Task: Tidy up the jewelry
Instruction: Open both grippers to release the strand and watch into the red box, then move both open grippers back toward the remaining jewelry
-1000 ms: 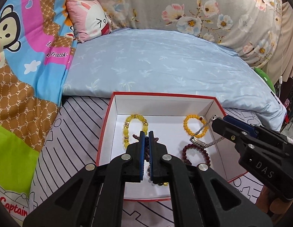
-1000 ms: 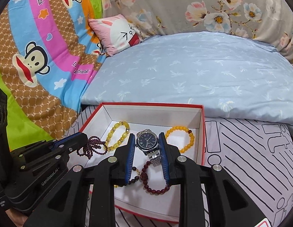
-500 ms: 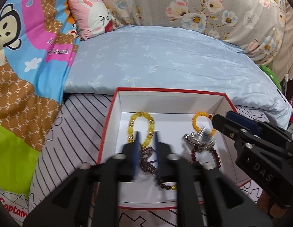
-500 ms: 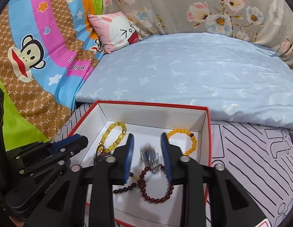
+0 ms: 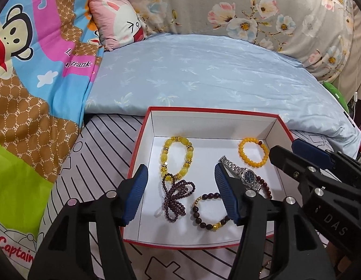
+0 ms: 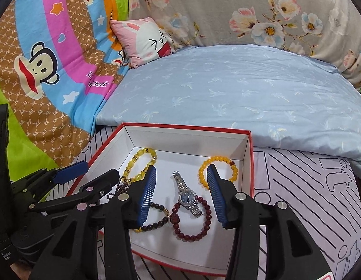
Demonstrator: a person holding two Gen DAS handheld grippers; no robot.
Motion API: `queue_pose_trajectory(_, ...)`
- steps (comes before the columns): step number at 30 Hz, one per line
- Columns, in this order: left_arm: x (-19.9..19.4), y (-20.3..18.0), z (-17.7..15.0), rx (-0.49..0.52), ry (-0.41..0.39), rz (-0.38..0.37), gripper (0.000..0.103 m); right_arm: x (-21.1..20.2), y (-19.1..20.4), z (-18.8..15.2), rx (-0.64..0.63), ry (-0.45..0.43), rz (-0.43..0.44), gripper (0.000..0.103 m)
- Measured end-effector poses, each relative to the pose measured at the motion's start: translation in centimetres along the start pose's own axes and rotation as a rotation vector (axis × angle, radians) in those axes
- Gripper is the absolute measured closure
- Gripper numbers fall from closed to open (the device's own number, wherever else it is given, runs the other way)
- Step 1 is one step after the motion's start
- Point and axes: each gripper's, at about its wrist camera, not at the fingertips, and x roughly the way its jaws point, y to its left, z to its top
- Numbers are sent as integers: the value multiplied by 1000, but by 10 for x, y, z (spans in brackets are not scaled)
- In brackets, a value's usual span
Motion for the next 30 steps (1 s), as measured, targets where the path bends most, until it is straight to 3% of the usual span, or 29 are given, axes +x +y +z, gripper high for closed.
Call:
queue_pose_trajectory(17,-56,-6,-24,9,-18,-15,47,-62,3,-32,8,-19,0,58)
queue_pose_trajectory(30,-86,7,-81,-17,40,-8,47,-105,-7,-102,41,44,-27,58)
